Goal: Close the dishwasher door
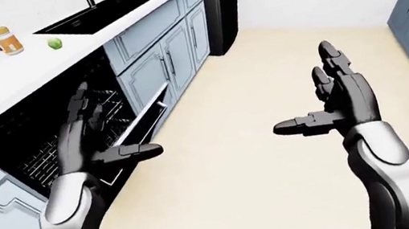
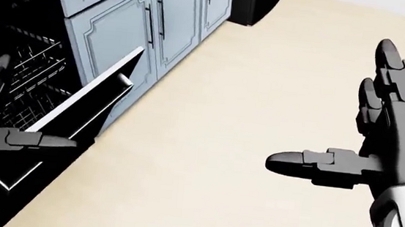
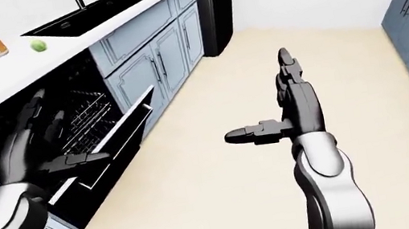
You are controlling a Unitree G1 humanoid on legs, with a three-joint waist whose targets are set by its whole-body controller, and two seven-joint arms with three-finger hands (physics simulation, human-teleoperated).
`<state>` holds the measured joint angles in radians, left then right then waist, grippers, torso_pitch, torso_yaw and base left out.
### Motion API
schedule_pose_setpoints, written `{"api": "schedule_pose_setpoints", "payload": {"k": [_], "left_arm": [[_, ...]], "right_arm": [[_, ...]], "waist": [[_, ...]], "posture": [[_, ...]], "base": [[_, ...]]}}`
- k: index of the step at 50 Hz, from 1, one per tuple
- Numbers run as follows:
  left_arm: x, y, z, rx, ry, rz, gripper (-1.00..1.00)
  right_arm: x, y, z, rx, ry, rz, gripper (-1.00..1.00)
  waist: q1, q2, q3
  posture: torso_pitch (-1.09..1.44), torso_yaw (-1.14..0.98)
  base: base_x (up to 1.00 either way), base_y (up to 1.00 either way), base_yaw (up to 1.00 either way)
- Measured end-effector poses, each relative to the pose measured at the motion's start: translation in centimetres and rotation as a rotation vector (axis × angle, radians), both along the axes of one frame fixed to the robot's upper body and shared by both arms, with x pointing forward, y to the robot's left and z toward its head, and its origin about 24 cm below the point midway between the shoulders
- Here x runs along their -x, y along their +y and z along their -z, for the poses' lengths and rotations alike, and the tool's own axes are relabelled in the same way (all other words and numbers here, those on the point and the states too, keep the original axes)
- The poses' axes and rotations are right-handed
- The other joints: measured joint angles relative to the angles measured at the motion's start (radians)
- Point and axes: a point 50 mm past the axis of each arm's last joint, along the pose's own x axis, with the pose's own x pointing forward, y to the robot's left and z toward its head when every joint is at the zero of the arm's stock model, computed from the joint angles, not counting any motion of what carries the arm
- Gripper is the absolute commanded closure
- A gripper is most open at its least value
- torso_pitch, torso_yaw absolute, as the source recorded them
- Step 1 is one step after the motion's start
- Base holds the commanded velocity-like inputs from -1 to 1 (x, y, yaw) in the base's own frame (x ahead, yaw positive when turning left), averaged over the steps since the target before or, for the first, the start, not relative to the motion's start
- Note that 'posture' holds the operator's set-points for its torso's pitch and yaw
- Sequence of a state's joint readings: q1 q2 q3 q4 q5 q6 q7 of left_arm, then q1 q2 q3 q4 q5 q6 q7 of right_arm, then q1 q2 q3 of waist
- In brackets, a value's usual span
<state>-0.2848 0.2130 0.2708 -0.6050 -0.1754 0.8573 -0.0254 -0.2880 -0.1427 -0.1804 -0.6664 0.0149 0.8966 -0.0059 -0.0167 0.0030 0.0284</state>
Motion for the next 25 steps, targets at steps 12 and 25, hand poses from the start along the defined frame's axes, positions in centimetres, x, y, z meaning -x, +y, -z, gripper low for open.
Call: {"api": "schedule_pose_setpoints", "payload": {"k": [12, 25], "left_arm": [[0.0, 0.5, 0.3, -0.005, 0.015, -0.030, -1.00], [-0.1, -0.1, 0.2, -0.001, 0.008, 0.004, -1.00]], "right_arm": [[-0.2, 0.5, 0.3, -0.009, 0.019, -0.032, -1.00], [0.0, 0.0, 0.1, 0.001, 0.008, -0.001, -1.00]], "waist": [[0.011, -0.001, 0.006], [-0.001, -0.006, -0.001]], "posture": [[0.00, 0.00], [0.00, 0.00]], "base": [[0.00, 0.37, 0.00], [0.00, 0.37, 0.00]]}}
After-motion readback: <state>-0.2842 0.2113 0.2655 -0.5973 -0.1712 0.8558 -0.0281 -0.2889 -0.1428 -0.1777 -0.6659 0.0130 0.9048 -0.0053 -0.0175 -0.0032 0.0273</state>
